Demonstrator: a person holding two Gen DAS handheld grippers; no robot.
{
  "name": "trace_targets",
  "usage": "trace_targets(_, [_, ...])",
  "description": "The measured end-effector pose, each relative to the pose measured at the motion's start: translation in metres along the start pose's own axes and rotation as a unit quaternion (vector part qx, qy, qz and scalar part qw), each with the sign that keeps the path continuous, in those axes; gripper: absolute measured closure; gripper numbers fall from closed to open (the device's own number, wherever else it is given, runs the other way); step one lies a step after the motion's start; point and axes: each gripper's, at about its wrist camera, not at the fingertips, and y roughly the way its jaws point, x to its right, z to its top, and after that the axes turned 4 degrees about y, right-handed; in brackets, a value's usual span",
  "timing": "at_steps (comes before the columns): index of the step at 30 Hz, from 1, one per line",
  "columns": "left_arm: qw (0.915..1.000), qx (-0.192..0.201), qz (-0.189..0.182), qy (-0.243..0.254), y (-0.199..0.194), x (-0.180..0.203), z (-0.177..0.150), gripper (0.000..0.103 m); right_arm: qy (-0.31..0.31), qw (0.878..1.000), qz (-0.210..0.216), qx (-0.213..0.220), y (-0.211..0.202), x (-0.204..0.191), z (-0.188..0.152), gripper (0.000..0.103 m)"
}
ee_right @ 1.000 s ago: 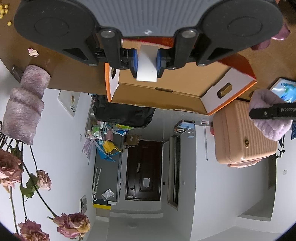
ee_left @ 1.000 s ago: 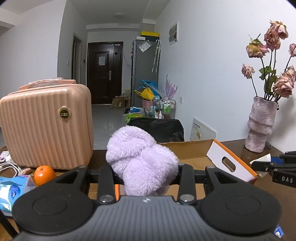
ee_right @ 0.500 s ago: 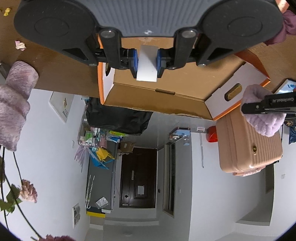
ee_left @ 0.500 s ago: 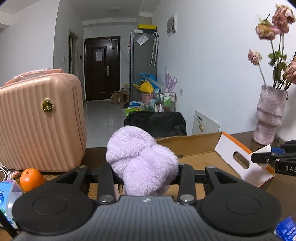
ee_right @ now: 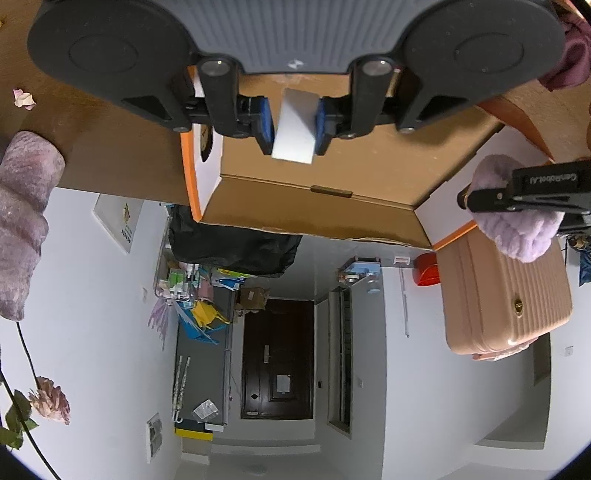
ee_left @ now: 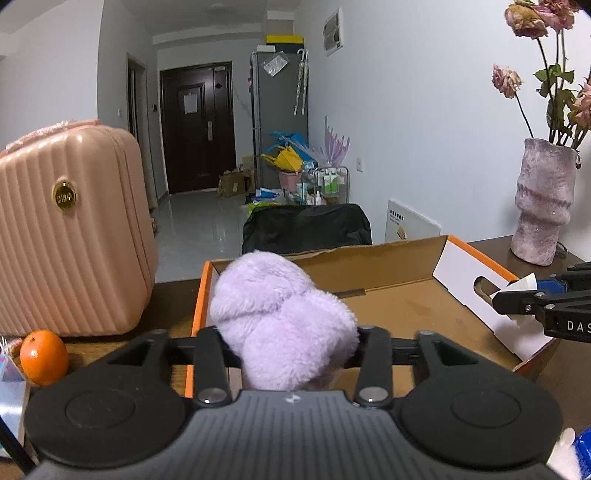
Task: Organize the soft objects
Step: 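Open both grippers to drop the headband and sponge into the box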
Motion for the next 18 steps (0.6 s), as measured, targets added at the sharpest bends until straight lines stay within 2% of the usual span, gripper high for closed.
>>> trace_targets(1, [1.0, -0.002, 0.001, -0.003, 0.0, -0.001, 0.0, 0.047, 0.001, 1.0, -0.001, 0.001, 0.0, 0.0, 0.001, 0.07])
trace_targets(3, [1.0, 0.001, 0.004, -0.008, 0.0, -0.003, 0.0, 0.03, 0.001, 1.0, -0.004, 0.006, -0.001, 0.001, 0.001, 0.056])
trace_targets(5, [0.9998, 0.003, 0.009, -0.017, -0.001, -0.005, 0.001, 0.019, 0.002, 1.0, -0.007, 0.013, -0.003, 0.001, 0.001, 0.032])
trace_targets(6, [0.9997, 0.006, 0.017, -0.018, -0.002, -0.006, 0.001, 0.013, 0.001, 1.0, -0.009, 0.018, -0.005, 0.0, 0.001, 0.027])
trace_targets(8, [0.9993, 0.012, 0.025, -0.024, -0.004, -0.008, 0.001, 0.004, 0.0, 1.0, -0.013, 0.026, -0.007, 0.001, 0.002, 0.011])
trace_targets(9, [0.9992, 0.015, 0.026, -0.028, -0.005, -0.01, 0.002, 0.0, 0.001, 0.999, -0.014, 0.031, -0.009, 0.001, 0.002, 0.008])
trace_targets(11, [0.9986, 0.026, 0.034, -0.031, -0.008, -0.01, 0.002, 0.0, 0.003, 0.999, -0.015, 0.035, -0.011, 0.002, 0.002, 0.004])
trace_targets(18, [0.9981, 0.029, 0.039, -0.039, -0.009, -0.013, 0.003, 0.0, 0.0, 0.999, -0.024, 0.035, -0.012, 0.003, 0.003, 0.001])
